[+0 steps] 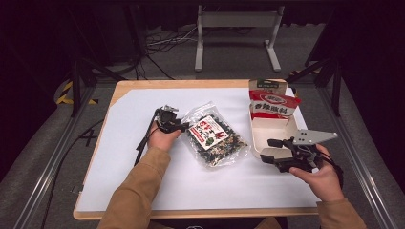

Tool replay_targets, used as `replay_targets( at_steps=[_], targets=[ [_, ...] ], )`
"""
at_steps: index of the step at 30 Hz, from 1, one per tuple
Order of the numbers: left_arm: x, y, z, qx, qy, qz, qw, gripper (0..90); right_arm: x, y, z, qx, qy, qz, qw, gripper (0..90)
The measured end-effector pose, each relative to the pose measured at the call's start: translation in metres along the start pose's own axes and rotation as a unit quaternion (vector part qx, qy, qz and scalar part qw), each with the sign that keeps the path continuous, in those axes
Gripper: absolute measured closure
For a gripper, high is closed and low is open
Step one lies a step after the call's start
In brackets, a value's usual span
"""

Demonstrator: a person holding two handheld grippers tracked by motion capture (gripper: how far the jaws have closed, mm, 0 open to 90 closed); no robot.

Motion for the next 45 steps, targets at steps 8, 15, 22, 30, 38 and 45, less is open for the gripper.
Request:
replay_targets(
  at_steps=[8, 15, 22, 30, 38, 45],
  targets=[
    [-0.001, 0.000, -0.004, 0.007, -0.007, 0.013, 0.9999, 74.8, 0.001, 0.000, 0.001, 0.005, -0.001, -0.002, 1.0000, 36.1],
    [-0.001, -0.003, -0.004, -0.020, -0.042, 0.023, 0.9987, 85.0, 0.001, 0.000, 0.000, 0.006, 0.001, -0.002, 1.0000, 37.0],
    [0.000, -0.008, -0.004, -0.025, -0.046, 0.029, 0.9982, 87.8, 0.000, -0.001, 0.000, 0.006, 0.002, -0.002, 1.0000, 37.5],
    [0.006, -0.028, -0.007, -0.032, -0.031, 0.010, 0.9990, 88.5, 0.001, -0.001, 0.001, 0.005, 0.001, -0.004, 1.0000, 37.8],
    [0.017, -0.064, -0.016, -0.025, 0.002, -0.031, 0.9992, 88.5, 0.003, -0.001, 0.004, 0.007, 0.001, 0.001, 1.0000, 41.3],
    [0.027, -0.097, -0.036, -0.017, 0.048, -0.072, 0.9961, 88.7, 0.004, -0.001, 0.006, 0.010, 0.000, 0.001, 1.0000, 41.6]
  ],
)
Point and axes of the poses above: each handheld gripper's, and its own axes: y roughly forward along the jaws, x roughly out of its top, z roughly to its left, the point moved 8 cm from there along y, roughly forward along the jaws, and after that the axes turned 5 degrees about z, right-handed, at the moved point
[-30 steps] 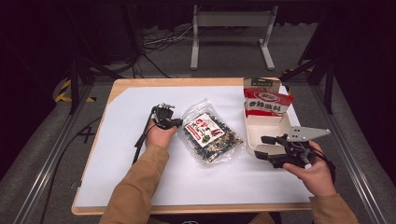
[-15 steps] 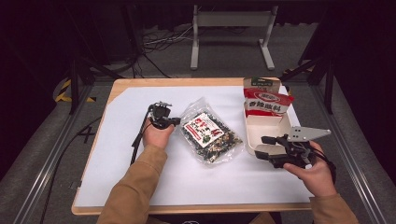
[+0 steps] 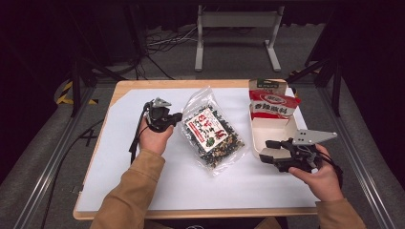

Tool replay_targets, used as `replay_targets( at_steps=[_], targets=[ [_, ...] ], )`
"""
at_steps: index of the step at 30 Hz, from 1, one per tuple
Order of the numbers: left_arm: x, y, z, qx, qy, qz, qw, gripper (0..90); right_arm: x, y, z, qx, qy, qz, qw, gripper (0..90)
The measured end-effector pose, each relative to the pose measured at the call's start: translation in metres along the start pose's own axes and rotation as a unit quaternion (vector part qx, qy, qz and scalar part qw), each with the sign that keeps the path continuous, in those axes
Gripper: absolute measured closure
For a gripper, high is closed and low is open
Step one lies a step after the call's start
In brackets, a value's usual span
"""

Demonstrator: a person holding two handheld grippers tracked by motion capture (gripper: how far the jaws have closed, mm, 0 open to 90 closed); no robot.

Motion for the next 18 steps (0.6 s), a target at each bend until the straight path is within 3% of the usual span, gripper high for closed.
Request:
replay_targets(
  at_steps=[8, 18],
  targets=[
    [0.018, -0.033, -0.028, -0.003, 0.062, -0.026, 0.9978, 88.6, 0.003, 0.000, 0.003, 0.000, -0.004, -0.001, 1.0000, 41.5],
    [0.026, -0.064, -0.049, -0.002, 0.108, -0.056, 0.9926, 88.7, 0.010, 0.002, 0.007, 0.011, -0.001, 0.000, 0.9999, 44.6]
  ],
)
Point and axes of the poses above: each handheld gripper's, and its own axes: y roughly forward along the jaws, x roughly out of its top, z roughly to its left, the point moved 8 cm from there along y, roughly forward along the jaws, and after that the axes turned 5 degrees about z, right-handed, at the moved point
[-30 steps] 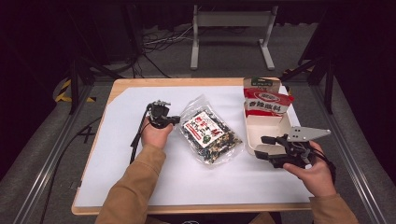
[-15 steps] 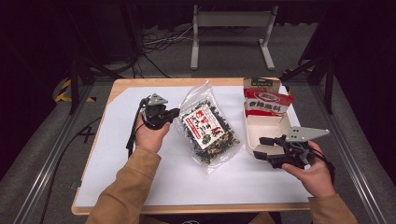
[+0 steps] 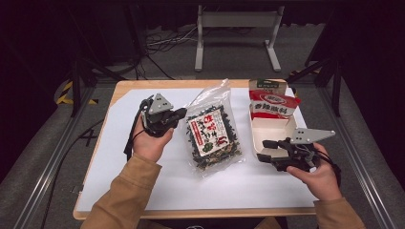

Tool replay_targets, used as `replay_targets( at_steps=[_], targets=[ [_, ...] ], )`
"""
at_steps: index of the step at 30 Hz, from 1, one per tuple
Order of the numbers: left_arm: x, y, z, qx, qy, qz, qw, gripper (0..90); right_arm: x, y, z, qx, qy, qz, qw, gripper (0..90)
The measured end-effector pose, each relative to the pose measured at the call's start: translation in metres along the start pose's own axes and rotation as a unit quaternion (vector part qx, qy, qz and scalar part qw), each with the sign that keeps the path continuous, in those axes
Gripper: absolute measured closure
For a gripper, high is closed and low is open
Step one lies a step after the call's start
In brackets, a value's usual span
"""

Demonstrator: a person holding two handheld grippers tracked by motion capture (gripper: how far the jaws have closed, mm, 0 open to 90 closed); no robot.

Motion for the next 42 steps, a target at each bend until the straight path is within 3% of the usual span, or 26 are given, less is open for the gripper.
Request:
replay_targets(
  at_steps=[14, 19, 28, 33, 38, 42],
  targets=[
    [0.011, -0.028, -0.029, -0.033, 0.055, -0.028, 0.9976, 88.7, 0.026, 0.024, -0.004, 0.018, 0.001, -0.001, 0.9998, 38.8],
    [0.012, -0.030, -0.038, -0.048, 0.066, -0.029, 0.9962, 88.7, 0.036, 0.035, -0.002, 0.042, 0.005, -0.009, 0.9991, 39.0],
    [0.014, -0.029, -0.048, -0.066, 0.075, -0.038, 0.9942, 88.5, 0.045, 0.051, 0.004, 0.085, 0.013, 0.007, 0.9963, 41.4],
    [0.014, -0.027, -0.049, -0.067, 0.077, -0.037, 0.9940, 88.4, 0.044, 0.057, 0.006, 0.103, 0.017, 0.027, 0.9942, 47.8],
    [0.013, -0.026, -0.047, -0.065, 0.076, -0.034, 0.9944, 88.3, 0.040, 0.059, 0.013, 0.133, 0.008, 0.058, 0.9893, 65.7],
    [0.014, -0.029, -0.046, -0.064, 0.074, -0.040, 0.9944, 88.2, 0.040, 0.058, 0.018, 0.149, 0.004, 0.058, 0.9871, 70.4]
  ],
)
Point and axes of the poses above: each handheld gripper's, and its own axes: y roughly forward along the jaws, x roughly out of its top, z roughly to its left, the point moved 8 cm from there along y, roughly forward along the jaws, and after that the axes turned 5 degrees about z, right-handed, at the moved point
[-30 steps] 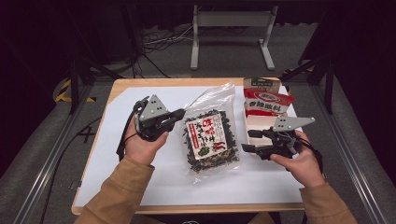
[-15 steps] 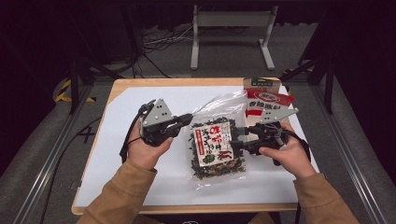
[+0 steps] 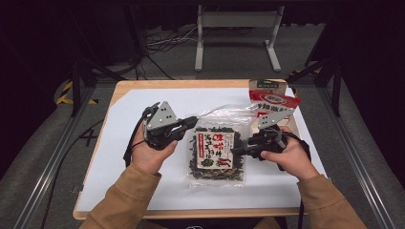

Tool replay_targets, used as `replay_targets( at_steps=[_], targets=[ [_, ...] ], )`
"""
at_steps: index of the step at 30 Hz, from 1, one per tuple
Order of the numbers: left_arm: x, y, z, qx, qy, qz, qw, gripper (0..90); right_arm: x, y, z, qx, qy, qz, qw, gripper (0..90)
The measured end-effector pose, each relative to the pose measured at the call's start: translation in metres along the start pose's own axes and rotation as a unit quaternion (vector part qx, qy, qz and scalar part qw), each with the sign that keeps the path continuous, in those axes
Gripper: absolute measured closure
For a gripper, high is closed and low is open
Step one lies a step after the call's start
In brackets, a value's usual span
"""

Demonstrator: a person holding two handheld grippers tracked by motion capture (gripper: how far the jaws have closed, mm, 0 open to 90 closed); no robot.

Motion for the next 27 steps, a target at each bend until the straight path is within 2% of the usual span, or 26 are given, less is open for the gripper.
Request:
replay_targets(
  at_steps=[7, 12, 17, 20, 25, 27],
  targets=[
    [-0.002, 0.002, 0.002, -0.005, -0.009, 0.001, 0.9999, 86.4, 0.001, -0.004, 0.004, 0.015, 0.013, 0.000, 0.9998, 73.8],
    [-0.002, 0.000, 0.002, -0.022, -0.028, -0.011, 0.9993, 83.2, 0.000, -0.008, 0.007, 0.033, 0.029, -0.004, 0.9990, 74.4],
    [-0.003, -0.003, 0.005, -0.024, -0.044, -0.023, 0.9985, 75.3, -0.001, -0.010, 0.007, 0.031, 0.032, -0.003, 0.9990, 74.8],
    [-0.004, -0.006, 0.005, -0.034, -0.060, -0.037, 0.9969, 67.2, -0.001, -0.012, 0.006, 0.022, 0.027, -0.007, 0.9994, 74.9],
    [-0.010, -0.012, 0.006, -0.029, -0.062, -0.037, 0.9970, 61.4, 0.000, -0.022, 0.004, 0.005, 0.025, -0.017, 0.9995, 74.9],
    [-0.014, -0.014, 0.006, -0.021, -0.057, -0.032, 0.9977, 60.5, 0.002, -0.028, 0.004, -0.001, 0.024, -0.028, 0.9993, 75.0]
  ],
)
Point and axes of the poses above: each handheld gripper's, and its own axes: y roughly forward along the jaws, x roughly out of its top, z roughly to its left, the point moved 8 cm from there along y, roughly forward along the jaws, and after that the axes turned 5 degrees about z, right-handed, at the moved point
